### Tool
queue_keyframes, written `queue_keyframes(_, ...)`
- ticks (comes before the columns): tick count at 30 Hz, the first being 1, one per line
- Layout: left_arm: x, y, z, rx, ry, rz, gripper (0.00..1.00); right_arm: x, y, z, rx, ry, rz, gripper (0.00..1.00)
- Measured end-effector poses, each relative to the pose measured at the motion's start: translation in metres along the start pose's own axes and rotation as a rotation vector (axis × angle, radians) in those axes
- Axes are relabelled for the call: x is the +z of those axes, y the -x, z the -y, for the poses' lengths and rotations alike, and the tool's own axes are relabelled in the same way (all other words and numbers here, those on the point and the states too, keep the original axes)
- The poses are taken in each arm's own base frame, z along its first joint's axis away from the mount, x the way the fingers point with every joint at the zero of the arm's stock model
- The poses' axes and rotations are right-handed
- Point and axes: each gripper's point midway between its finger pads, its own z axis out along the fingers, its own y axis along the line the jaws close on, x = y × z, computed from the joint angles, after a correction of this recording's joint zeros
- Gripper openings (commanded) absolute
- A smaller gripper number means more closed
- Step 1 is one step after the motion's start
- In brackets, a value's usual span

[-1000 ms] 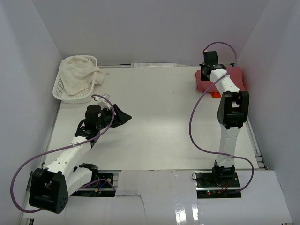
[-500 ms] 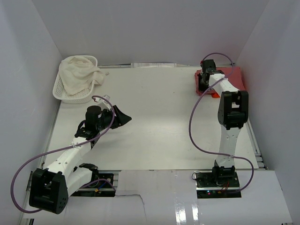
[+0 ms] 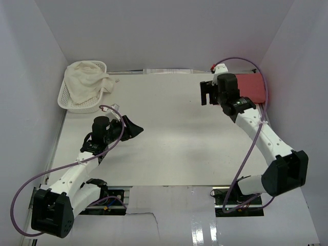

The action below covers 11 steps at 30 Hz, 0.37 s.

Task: Fold and stack the t-shirts
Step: Put the neatly folded tshirt into the corner of the board with the right arm

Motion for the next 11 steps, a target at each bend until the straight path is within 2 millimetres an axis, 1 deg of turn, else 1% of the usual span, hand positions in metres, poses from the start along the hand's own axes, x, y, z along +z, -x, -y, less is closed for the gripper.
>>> queue_keyframes(2, -0.002, -0.001, 0.0, 0.002, 0.002, -0.002, 0.66, -0.014, -0.019, -0.004, -0.013, -0.006, -0.008, 0.9)
queue_keyframes(4, -0.004, -0.001, 0.001, 0.006, 0.004, 0.001, 0.67, -0.024, -0.043, 0.001, -0.016, -0.03, -0.038, 0.9)
queue_keyframes(7, -0.008, 0.002, 0.004, 0.013, -0.002, 0.015, 0.67, -0.035, -0.073, 0.008, -0.006, -0.056, -0.069, 0.9)
queue_keyframes(8, -0.009, 0.003, 0.004, 0.016, -0.003, 0.022, 0.67, -0.04, -0.082, 0.01, -0.001, -0.063, -0.075, 0.9)
queue_keyframes(11, -0.011, 0.002, 0.005, 0.018, -0.002, 0.027, 0.67, -0.05, -0.101, 0.013, 0.006, -0.067, -0.078, 0.9)
